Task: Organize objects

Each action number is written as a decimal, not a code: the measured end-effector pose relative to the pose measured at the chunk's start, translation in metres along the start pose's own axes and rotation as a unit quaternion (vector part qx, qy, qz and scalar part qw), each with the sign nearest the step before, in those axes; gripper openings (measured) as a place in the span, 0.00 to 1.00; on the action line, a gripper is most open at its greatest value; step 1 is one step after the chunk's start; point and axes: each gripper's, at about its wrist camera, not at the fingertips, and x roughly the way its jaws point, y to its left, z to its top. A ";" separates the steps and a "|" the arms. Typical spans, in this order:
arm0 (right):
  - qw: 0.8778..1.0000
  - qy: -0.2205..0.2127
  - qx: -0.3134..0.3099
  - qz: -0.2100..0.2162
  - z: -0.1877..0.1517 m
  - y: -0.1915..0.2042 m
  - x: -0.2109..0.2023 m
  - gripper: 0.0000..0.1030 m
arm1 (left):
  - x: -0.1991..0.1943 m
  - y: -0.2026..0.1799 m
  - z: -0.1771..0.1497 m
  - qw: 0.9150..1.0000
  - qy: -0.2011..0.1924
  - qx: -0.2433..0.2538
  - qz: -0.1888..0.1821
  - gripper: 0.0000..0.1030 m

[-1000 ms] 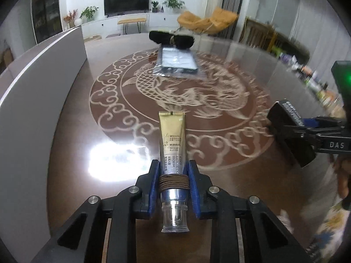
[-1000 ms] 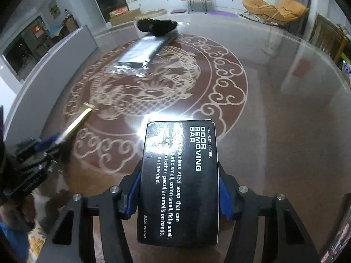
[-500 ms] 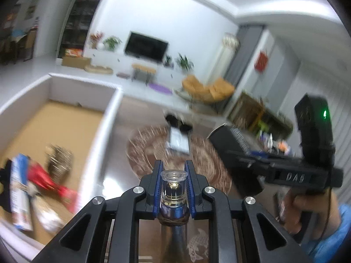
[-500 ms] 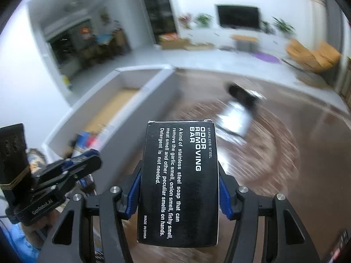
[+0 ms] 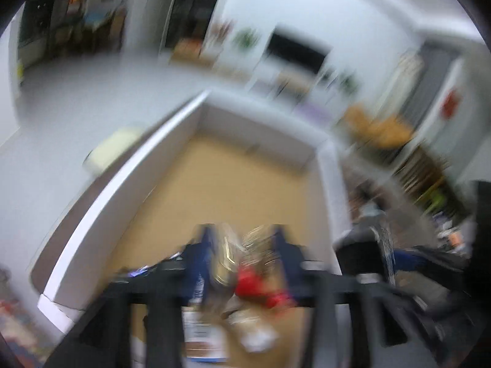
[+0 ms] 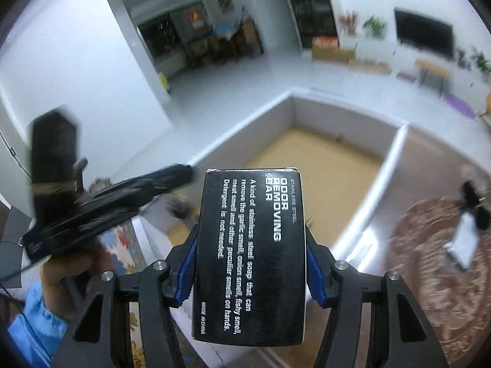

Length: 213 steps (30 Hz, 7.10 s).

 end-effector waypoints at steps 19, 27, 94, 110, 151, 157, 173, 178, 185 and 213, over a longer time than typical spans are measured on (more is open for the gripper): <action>0.958 -0.075 0.074 -0.266 -0.158 -0.152 -0.053 1.00 | -0.020 -0.073 -0.042 0.995 -0.059 0.077 0.030 0.89; 0.924 -0.030 0.155 -0.349 -0.245 -0.263 -0.097 1.00 | -0.045 -0.186 -0.095 0.983 -0.043 0.153 -0.092 0.97; 0.922 -0.026 0.213 -0.322 -0.295 -0.298 -0.123 1.00 | 0.156 -0.287 -0.117 0.965 0.120 0.234 -0.006 0.80; 0.922 -0.027 0.214 -0.322 -0.295 -0.298 -0.123 1.00 | 0.147 -0.272 -0.134 0.971 0.044 0.236 -0.023 1.00; 0.921 -0.027 0.215 -0.323 -0.295 -0.298 -0.123 1.00 | 0.146 -0.272 -0.134 0.970 0.044 0.237 -0.023 1.00; 0.921 -0.027 0.215 -0.323 -0.295 -0.298 -0.123 1.00 | 0.147 -0.272 -0.134 0.970 0.044 0.237 -0.024 1.00; 0.921 -0.027 0.216 -0.323 -0.295 -0.298 -0.122 1.00 | 0.147 -0.273 -0.134 0.970 0.043 0.238 -0.024 1.00; 0.921 -0.027 0.216 -0.323 -0.295 -0.298 -0.122 1.00 | 0.146 -0.272 -0.134 0.970 0.044 0.238 -0.024 1.00; 0.921 -0.027 0.216 -0.323 -0.295 -0.297 -0.122 1.00 | 0.146 -0.273 -0.134 0.970 0.044 0.238 -0.024 1.00; 0.920 -0.027 0.217 -0.324 -0.295 -0.298 -0.122 1.00 | 0.146 -0.272 -0.134 0.970 0.044 0.238 -0.024 1.00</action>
